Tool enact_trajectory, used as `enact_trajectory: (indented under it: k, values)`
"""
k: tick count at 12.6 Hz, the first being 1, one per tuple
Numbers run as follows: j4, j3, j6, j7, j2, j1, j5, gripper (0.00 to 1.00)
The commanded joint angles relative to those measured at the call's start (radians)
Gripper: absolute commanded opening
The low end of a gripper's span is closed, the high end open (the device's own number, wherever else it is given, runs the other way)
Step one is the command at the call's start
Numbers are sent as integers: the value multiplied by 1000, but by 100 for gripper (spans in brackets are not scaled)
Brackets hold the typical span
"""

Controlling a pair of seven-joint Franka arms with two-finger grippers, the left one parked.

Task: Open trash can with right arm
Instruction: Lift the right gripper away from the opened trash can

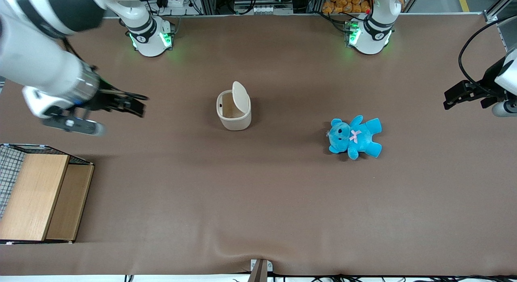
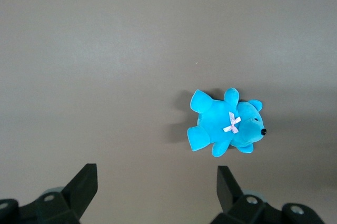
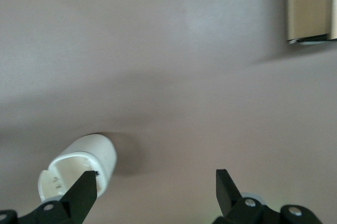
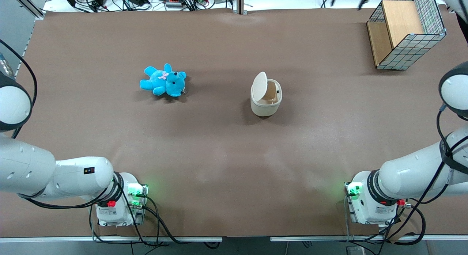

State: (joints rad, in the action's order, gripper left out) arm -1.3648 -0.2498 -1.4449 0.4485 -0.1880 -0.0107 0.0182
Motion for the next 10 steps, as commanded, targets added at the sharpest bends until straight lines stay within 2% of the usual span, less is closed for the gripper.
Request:
enact_trajectory:
  k: [1, 4, 7, 10]
  values:
    - [-13, 95, 49, -85, 70, -15, 5, 100]
    - [-23, 194, 87, -235, 145, -20, 11, 100]
    - [-25, 253, 141, -302, 195, -20, 9, 100]
    - [-31, 355, 173, -441, 211, -22, 6, 100]
